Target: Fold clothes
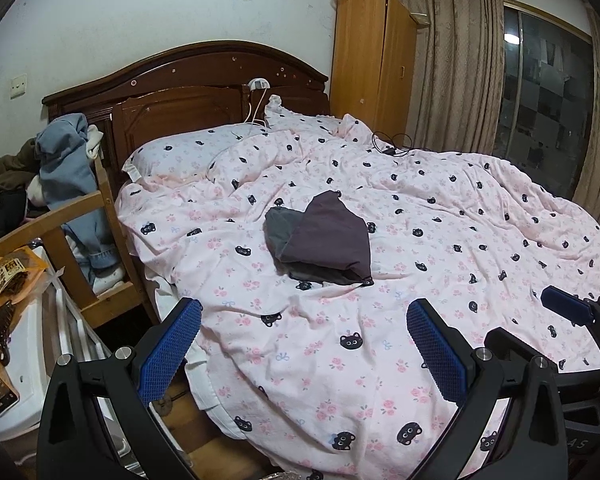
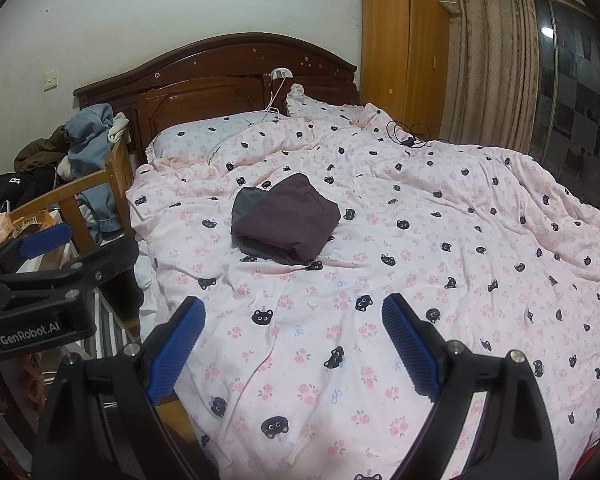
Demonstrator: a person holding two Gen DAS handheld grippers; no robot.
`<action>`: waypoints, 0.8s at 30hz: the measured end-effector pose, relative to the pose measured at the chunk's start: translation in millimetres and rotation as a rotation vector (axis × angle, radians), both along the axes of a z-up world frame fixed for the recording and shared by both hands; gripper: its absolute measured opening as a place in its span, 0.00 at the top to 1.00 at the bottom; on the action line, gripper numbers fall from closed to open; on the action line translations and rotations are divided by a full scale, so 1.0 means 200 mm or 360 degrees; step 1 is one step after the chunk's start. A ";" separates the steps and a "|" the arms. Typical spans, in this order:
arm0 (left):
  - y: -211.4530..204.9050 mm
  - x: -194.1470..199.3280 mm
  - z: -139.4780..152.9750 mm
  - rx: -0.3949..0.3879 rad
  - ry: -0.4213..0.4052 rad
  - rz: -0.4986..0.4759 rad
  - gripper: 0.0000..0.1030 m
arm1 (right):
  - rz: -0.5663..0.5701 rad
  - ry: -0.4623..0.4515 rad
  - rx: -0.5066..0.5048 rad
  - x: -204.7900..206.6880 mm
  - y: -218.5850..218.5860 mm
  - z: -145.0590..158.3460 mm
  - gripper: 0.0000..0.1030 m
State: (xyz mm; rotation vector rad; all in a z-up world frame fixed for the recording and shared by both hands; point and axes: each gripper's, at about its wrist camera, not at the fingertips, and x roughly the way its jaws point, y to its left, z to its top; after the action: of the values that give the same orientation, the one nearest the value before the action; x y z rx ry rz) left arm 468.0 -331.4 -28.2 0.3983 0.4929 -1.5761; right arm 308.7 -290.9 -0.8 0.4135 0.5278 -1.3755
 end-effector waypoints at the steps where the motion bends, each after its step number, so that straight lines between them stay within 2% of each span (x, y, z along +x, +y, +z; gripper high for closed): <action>1: 0.00 0.00 0.00 -0.0002 -0.0003 0.0005 0.01 | 0.0000 -0.0001 0.0001 0.00 0.00 0.00 0.11; 24: 0.04 -0.02 0.06 -0.0030 -0.0040 -0.0008 0.01 | -0.0007 -0.0032 -0.0008 -0.04 0.02 0.01 0.11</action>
State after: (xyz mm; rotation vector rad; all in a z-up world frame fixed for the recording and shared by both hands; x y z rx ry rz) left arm 464.1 -322.8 -15.7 0.4049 0.4581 -1.5777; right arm 300.8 -287.2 1.6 0.4240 0.5068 -1.3753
